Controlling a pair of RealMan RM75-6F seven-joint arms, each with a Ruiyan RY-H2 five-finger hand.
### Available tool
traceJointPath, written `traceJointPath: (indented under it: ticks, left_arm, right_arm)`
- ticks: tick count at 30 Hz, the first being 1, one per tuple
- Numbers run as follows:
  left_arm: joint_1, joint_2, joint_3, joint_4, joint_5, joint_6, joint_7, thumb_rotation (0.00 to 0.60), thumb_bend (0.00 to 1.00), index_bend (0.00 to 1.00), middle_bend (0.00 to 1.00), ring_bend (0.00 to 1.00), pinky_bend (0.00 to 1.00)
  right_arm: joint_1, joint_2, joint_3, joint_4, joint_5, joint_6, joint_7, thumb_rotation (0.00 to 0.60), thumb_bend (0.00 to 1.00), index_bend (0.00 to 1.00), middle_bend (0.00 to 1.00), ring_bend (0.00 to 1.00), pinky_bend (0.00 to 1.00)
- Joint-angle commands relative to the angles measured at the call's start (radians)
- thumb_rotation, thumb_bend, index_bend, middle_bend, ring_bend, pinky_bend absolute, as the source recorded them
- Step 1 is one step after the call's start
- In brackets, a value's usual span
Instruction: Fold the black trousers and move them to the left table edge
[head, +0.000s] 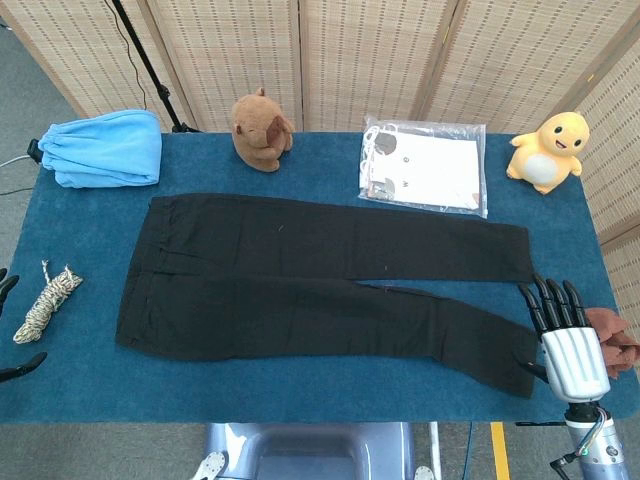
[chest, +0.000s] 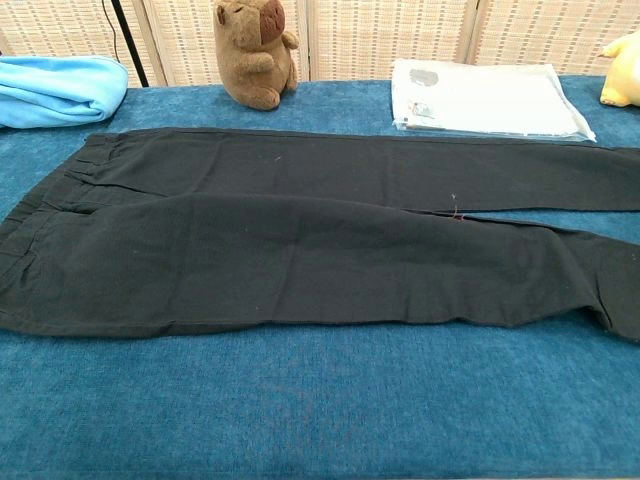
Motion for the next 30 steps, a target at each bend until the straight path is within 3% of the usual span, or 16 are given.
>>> traceJointPath:
  ticks: [1,12,20,24,30]
  left_arm:
    - [-0.002,0.009,0.004,0.000,0.005,-0.010,-0.019,0.600,0.00,0.00,0.00,0.00,0.00]
    - [-0.005,0.016,0.007,0.004,0.006,-0.024,-0.040,0.600,0.00,0.00,0.00,0.00,0.00]
    - [-0.004,0.023,0.010,-0.001,0.008,-0.027,-0.053,0.600,0.00,0.00,0.00,0.00,0.00]
    - [-0.004,0.024,0.012,-0.001,0.011,-0.030,-0.055,0.600,0.00,0.00,0.00,0.00,0.00]
    - [-0.004,0.024,0.010,-0.003,0.004,-0.034,-0.057,0.600,0.00,0.00,0.00,0.00,0.00]
  right_arm:
    - [-0.003,0.016,0.000,-0.025,0.012,-0.030,-0.008,0.600,0.00,0.00,0.00,0.00,0.00]
    - [-0.004,0.024,-0.003,-0.043,-0.034,-0.035,0.029,0.600,0.00,0.00,0.00,0.00,0.00]
    - [0.006,0.014,-0.042,-0.052,-0.062,-0.109,-0.009,0.600,0.00,0.00,0.00,0.00,0.00]
    - [0.025,-0.014,-0.074,-0.042,-0.104,-0.165,-0.023,0.600,0.00,0.00,0.00,0.00,0.00]
    - [0.062,-0.090,-0.068,-0.003,-0.108,-0.238,-0.040,0.600,0.00,0.00,0.00,0.00,0.00]
